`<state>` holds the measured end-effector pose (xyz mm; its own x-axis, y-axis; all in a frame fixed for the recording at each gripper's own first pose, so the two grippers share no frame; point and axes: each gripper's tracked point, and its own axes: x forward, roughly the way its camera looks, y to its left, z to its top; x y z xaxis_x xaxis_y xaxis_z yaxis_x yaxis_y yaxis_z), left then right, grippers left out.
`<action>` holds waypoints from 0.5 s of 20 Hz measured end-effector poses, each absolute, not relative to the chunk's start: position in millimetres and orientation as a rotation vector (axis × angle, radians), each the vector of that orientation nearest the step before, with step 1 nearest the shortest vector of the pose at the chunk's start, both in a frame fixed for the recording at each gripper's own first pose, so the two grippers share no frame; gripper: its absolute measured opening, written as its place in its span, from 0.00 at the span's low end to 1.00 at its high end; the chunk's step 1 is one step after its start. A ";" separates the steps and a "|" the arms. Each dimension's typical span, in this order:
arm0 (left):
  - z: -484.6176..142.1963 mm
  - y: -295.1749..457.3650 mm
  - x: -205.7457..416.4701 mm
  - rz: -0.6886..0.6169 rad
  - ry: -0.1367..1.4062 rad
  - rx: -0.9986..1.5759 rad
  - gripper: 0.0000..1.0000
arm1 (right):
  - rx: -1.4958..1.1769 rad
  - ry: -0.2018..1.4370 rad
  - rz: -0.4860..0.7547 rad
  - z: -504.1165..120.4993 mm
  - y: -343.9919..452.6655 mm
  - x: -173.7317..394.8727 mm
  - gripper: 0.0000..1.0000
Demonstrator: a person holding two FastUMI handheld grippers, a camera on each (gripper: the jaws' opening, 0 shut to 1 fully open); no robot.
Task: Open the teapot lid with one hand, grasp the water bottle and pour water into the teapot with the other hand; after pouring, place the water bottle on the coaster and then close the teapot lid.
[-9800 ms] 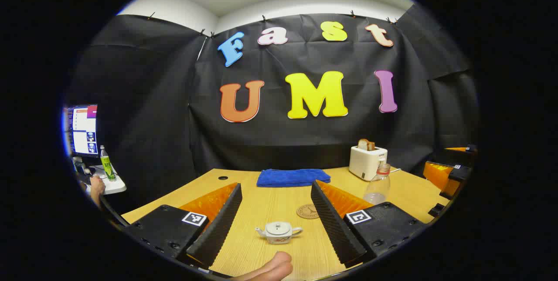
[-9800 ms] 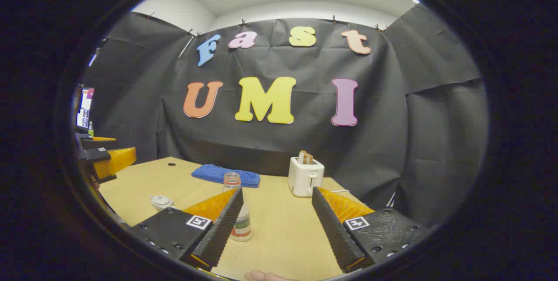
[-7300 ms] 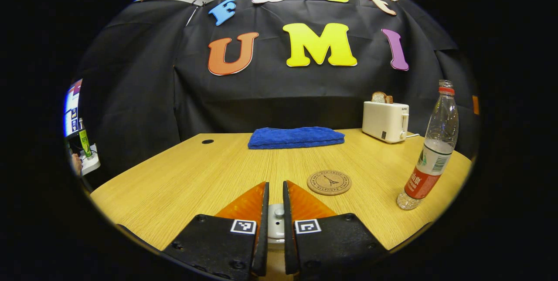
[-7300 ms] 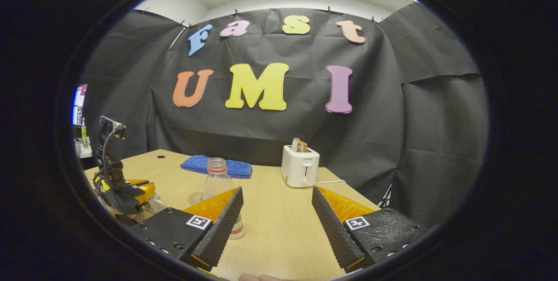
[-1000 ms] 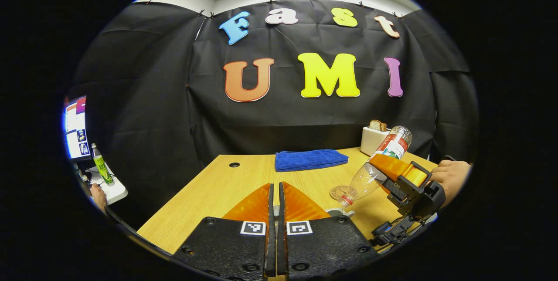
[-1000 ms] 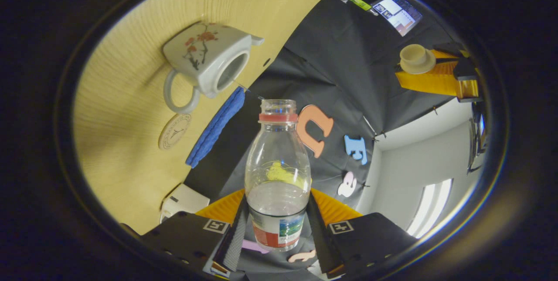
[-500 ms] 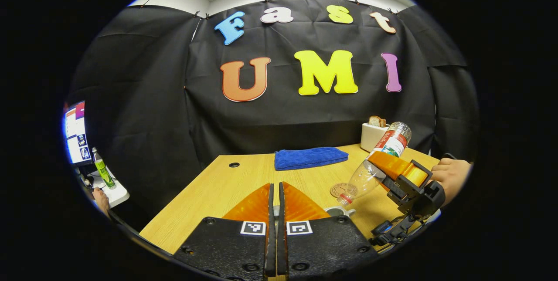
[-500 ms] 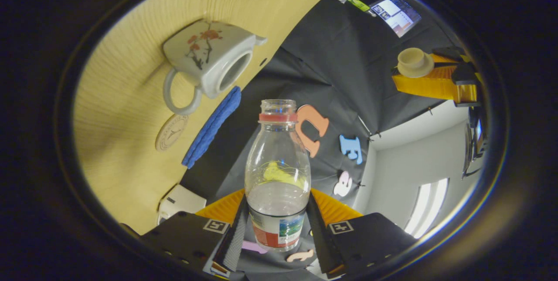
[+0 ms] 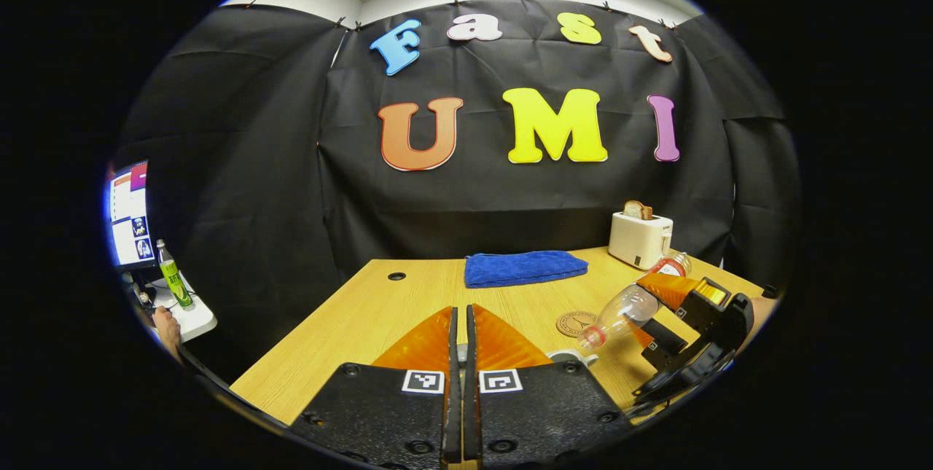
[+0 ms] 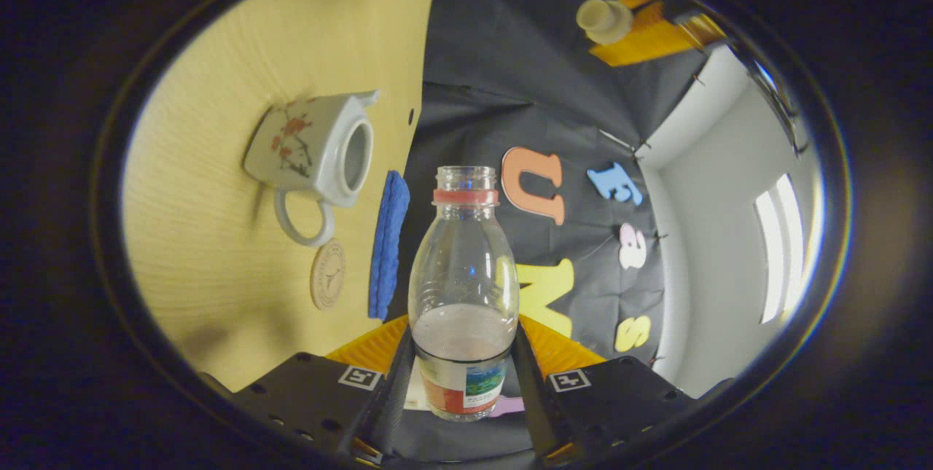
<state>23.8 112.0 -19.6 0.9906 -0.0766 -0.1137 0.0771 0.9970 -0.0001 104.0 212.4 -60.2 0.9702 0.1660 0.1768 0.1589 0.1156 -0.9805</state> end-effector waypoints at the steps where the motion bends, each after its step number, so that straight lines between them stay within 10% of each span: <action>1: -21.1 112.0 25.4 -0.075 0.118 0.005 0.03 | -1.382 -0.237 0.033 -60.6 212.8 105.0 0.68; 10: -19.3 104.9 24.6 -0.094 0.114 0.009 0.04 | -0.692 -0.087 0.118 -21.7 184.6 135.0 0.68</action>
<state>24.6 104.9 -19.3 0.9891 -0.0934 -0.1136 0.0944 0.9955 0.0033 135.0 184.6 -21.7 0.9896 0.1378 0.0409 -0.0798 0.7634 -0.6409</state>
